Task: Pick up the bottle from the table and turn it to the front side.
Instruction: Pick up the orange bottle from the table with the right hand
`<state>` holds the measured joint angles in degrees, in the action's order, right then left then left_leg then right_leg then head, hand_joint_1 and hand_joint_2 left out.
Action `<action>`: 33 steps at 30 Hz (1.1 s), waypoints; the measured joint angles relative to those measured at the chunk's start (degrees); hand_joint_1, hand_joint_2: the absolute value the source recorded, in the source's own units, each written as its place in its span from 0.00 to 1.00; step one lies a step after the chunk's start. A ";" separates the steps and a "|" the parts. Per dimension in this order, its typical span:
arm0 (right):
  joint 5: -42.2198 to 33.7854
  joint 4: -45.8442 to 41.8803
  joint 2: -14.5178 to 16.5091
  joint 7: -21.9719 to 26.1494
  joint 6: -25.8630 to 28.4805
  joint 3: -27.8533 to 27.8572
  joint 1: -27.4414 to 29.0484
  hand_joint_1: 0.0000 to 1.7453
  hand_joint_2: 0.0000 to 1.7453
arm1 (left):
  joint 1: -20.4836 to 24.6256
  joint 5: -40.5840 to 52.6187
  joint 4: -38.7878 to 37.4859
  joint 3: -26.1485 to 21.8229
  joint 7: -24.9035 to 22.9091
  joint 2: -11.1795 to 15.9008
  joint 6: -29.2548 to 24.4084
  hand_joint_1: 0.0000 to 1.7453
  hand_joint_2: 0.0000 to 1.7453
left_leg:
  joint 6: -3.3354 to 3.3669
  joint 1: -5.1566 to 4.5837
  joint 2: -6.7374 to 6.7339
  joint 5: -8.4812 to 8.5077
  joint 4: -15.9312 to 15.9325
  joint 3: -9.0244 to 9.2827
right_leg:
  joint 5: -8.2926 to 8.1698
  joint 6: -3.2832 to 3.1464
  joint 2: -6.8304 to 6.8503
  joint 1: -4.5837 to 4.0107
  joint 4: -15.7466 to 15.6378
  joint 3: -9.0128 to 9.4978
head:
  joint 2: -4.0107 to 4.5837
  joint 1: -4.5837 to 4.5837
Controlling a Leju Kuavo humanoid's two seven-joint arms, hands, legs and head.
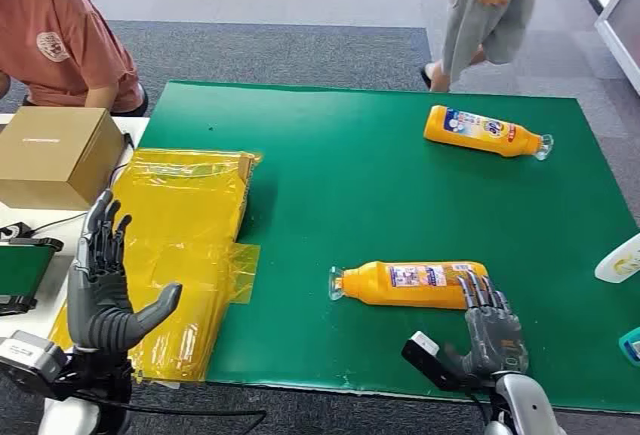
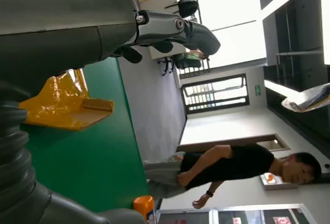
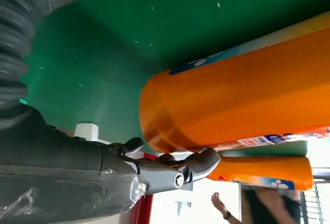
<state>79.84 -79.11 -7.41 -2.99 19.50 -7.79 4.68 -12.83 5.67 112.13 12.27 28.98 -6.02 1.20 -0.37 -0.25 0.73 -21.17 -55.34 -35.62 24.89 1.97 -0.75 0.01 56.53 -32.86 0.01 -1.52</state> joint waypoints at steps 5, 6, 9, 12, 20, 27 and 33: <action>1.19 2.64 -1.04 0.67 -1.54 -0.70 -4.03 0.00 1.00 | 0.36 -0.45 0.00 0.59 0.30 0.03 0.79 0.00 1.00 | 0.02 0.00 0.00 0.06 0.00 0.01 | -0.07 0.05 0.00 0.00 0.00 0.01 | 0.00 0.02; 1.46 3.27 -1.26 0.79 -1.97 -1.05 -5.10 0.00 1.00 | 0.47 -0.58 0.00 0.75 0.31 0.04 1.03 0.00 1.00 | 0.03 0.00 0.00 0.07 0.00 0.00 | -0.09 0.06 0.00 0.00 0.00 0.01 | 0.00 0.02; 2.12 5.08 -1.77 1.06 -3.04 -2.35 -8.20 0.00 1.00 | 0.75 -0.96 -0.01 1.43 0.31 0.09 1.58 0.00 1.00 | 0.06 0.00 0.00 0.12 0.00 0.00 | -0.13 0.06 0.00 0.00 0.00 0.02 | 0.00 0.01; 2.58 7.11 -2.11 1.11 -3.89 -3.89 -11.37 0.00 1.00 | 0.98 -1.36 -0.10 2.16 0.28 0.17 2.15 0.00 1.00 | 0.07 0.00 0.00 0.13 -0.01 0.00 | -0.15 0.05 0.00 0.01 0.00 0.01 | -0.01 0.01; 4.09 12.68 -2.73 1.09 -5.64 -8.17 -18.11 0.00 1.00 | 1.43 -1.97 -0.79 3.48 0.24 0.43 2.51 0.00 1.00 | 0.08 0.00 0.00 0.14 -0.01 -0.02 | -0.15 0.06 0.00 0.01 0.00 0.00 | -0.01 0.02; 2.98 17.40 -3.27 3.59 -9.91 -13.46 -22.72 0.00 1.00 | 2.03 -2.75 -1.31 3.50 0.25 0.57 3.07 0.00 1.00 | 0.08 0.00 -0.01 0.14 -0.01 -0.02 | -0.15 0.05 0.00 0.00 0.00 -0.02 | -0.01 -0.01; -5.02 19.69 -6.74 11.64 -18.36 -19.62 -27.57 0.73 1.00 | 2.77 -3.80 -1.96 3.43 0.75 0.82 3.47 0.00 1.00 | 0.11 0.00 -0.01 0.16 -0.03 0.00 | -0.17 0.08 0.00 0.01 0.00 0.02 | 0.00 0.02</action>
<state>74.83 -59.42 -14.15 8.65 1.13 -27.41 -22.89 -10.06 1.87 110.16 15.70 29.74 -5.20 4.67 -0.27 -0.26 0.72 -21.01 -55.37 -35.62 24.72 2.05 -0.75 0.03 56.53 -32.84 0.01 -1.50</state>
